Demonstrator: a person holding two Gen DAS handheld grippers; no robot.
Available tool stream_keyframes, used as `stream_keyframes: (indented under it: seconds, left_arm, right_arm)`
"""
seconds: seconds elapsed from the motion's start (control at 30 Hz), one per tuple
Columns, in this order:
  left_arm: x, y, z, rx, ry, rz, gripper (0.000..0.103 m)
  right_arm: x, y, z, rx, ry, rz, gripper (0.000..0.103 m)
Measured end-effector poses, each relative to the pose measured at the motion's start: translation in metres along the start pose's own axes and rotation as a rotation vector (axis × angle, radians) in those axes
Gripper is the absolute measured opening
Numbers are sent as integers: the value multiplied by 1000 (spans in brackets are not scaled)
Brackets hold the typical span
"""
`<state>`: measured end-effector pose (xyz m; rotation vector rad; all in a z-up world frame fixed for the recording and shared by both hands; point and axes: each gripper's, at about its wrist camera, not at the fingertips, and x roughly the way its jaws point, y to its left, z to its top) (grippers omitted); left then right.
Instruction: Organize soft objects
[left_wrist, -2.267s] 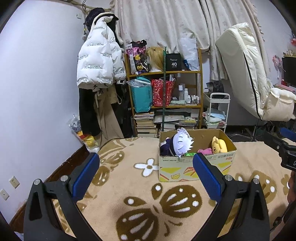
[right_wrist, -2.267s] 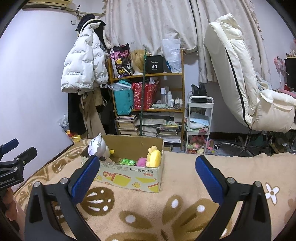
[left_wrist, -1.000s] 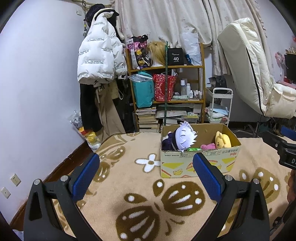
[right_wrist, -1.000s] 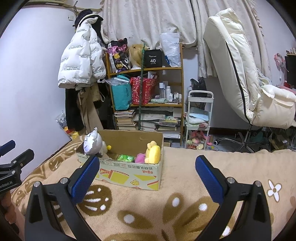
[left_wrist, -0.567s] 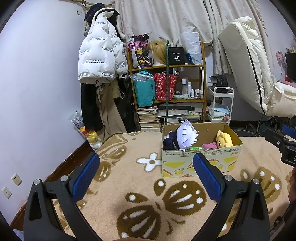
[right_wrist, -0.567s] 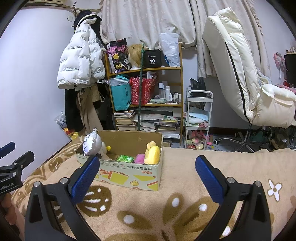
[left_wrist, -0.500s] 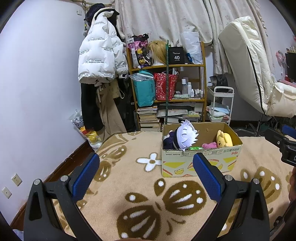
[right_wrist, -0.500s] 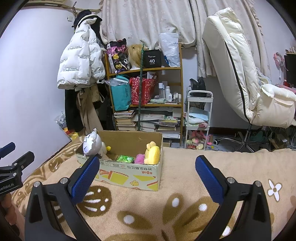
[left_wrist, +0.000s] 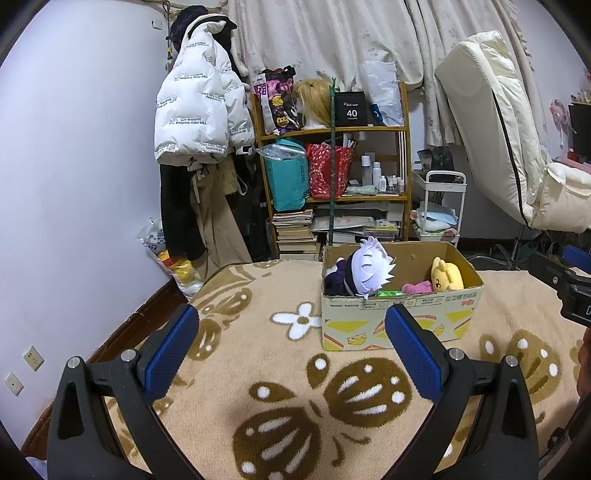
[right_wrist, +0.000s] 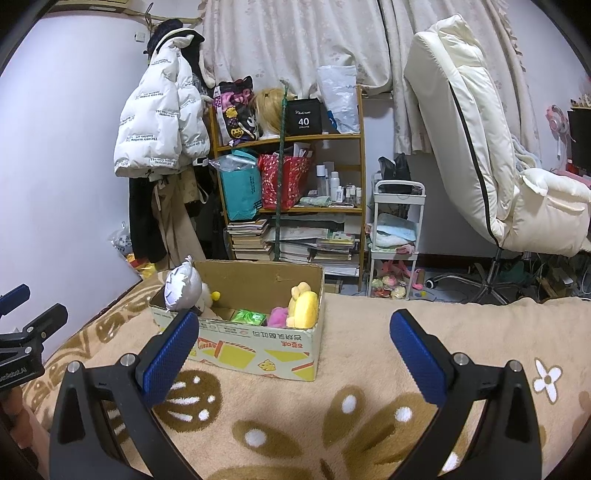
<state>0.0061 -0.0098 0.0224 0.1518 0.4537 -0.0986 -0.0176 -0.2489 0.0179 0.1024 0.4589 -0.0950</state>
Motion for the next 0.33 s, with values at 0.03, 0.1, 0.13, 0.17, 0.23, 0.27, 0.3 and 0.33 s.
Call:
stream_keyframes:
  seconds: [0.03,0.1,0.13,0.17,0.23,0.27,0.3,0.33]
  left_arm:
    - [1,0,-1,1,-1,4,100]
    - [2,0,-2,-1,1,2,100]
    - [2,0,-2,-1,2,3,100]
    - [2,0,-2,0,1,3,100]
    - [2,0,-2,-1,1,1,100]
    - [2,0,-2,-1,-2,2,100]
    - [2,0,-2,0,-2,3,100]
    - [2,0,-2,-1,-2,2,100]
  right_arm:
    - [0,0,1,-1,-1,0,103]
    - [1,-1,0,4,-1,-2,103]
    - [1,-2,0,3,-1,-2,103]
    - [1,-2,0,3,-1,-4,103]
    - [1,-3,0,5,-2,-5,103]
    - [1,-4,0,7,-3,-4,103]
    - [1,-6,0,11,-4,-5,103]
    - [1,-6,0,10,-3,-5,103]
